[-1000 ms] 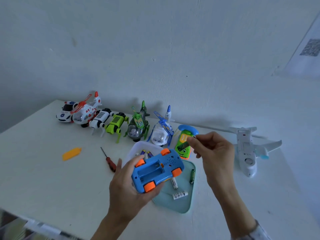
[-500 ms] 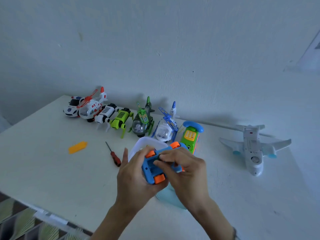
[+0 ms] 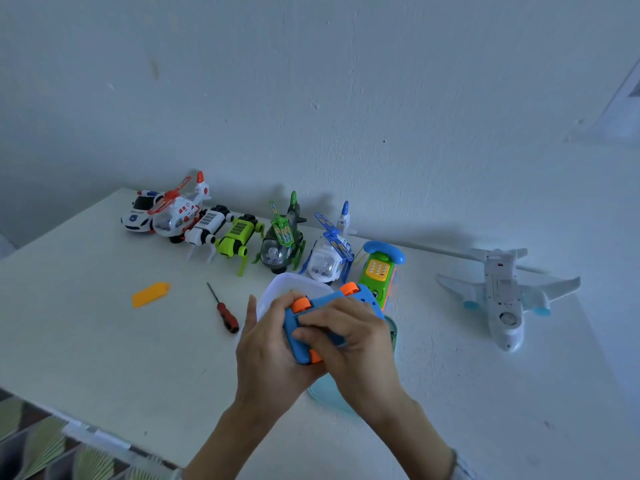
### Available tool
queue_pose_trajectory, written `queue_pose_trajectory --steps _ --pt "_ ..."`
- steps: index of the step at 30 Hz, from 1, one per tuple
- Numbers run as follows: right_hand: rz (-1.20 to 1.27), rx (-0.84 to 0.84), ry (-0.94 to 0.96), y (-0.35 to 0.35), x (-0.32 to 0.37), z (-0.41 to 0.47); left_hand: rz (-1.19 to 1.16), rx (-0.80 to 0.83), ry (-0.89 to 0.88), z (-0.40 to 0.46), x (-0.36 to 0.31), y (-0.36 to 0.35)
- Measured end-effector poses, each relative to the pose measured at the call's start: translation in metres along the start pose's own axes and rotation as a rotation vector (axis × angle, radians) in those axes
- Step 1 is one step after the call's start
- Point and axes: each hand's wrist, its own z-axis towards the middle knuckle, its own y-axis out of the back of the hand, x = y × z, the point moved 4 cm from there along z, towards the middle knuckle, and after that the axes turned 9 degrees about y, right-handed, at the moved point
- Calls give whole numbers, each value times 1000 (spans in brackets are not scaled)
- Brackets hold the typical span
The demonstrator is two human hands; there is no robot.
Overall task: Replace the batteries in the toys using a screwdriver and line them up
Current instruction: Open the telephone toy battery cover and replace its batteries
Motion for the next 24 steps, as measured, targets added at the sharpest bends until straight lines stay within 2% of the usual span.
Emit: queue_pose_trajectory --steps 3,5,8,11,17,21,24 --pt "-197 -77 -203 8 -6 3 -15 47 -12 -1 4 -7" --pt "-318 -18 -401 13 -16 4 -3 55 -5 -2 9 -9" --pt "-192 104 -612 16 -34 0 33 55 6 0 9 -11" --pt "69 73 -687 14 -44 -1 66 68 -14 -1 8 -13" --pt "162 -7 -683 11 -56 -7 59 103 4 -5 12 -18" --pt "234 41 -702 14 -65 -7 80 86 37 -5 19 -15" --pt "347 -86 -786 34 -82 -5 90 35 64 -3 23 -9"
